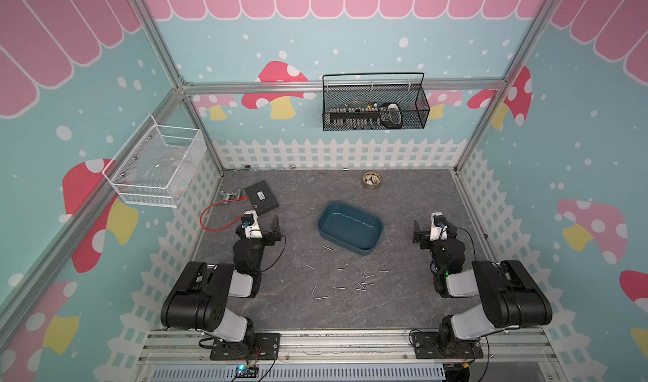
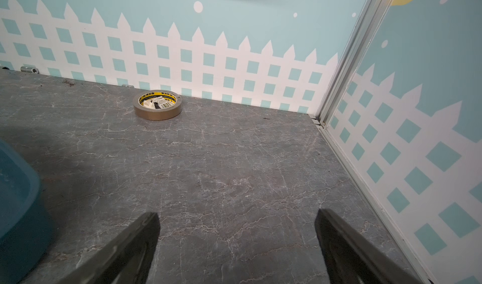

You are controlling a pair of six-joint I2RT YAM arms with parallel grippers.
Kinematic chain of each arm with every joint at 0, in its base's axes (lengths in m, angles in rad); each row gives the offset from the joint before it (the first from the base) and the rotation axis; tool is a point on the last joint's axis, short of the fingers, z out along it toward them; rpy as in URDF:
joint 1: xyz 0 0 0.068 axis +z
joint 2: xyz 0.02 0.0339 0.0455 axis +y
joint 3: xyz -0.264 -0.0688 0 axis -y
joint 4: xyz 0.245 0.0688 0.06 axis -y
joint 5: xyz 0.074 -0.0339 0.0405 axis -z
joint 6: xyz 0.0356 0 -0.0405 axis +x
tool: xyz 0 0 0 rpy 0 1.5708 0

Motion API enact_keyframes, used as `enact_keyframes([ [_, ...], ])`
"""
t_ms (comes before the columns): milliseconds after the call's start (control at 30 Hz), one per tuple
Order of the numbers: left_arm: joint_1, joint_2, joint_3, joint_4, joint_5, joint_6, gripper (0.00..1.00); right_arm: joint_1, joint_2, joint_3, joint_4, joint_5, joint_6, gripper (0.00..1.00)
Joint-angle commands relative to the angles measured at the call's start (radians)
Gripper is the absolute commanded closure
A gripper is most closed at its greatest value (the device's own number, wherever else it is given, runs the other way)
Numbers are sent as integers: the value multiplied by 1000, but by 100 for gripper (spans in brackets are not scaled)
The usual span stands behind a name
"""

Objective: Put the screws on the desktop into the storage box
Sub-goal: Pick up the screw from the center of the board.

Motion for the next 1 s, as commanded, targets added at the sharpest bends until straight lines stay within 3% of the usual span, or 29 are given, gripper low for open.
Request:
enact_keyframes([
  [0, 1, 8, 15, 16, 7, 21, 1, -7, 7, 17, 22, -14, -11, 0],
  [133, -14, -24, 36, -34, 22, 49, 1, -6, -80, 62, -130, -31, -18, 0],
  [267, -98, -125, 258, -503, -68, 65, 1, -6, -236, 162, -433, -22, 53, 0],
  [333, -136, -136, 356, -660, -60, 43, 1, 1, -296, 199, -543, -26, 83, 0],
  [433, -213, -157, 463, -836, -56, -1, 1, 43, -391, 247, -725, 39, 94, 0],
  [500, -265, -169, 514, -932, -38, -35, 1, 69, -441, 288, -876, 112, 173, 0],
  [733, -413, -214, 607, -1197, 43, -138, 1, 219, -467, 474, -1316, 124, 238, 4],
  [967, -424, -239, 617, -1330, 197, -237, 1, 399, -440, 530, -1550, 104, 305, 6],
])
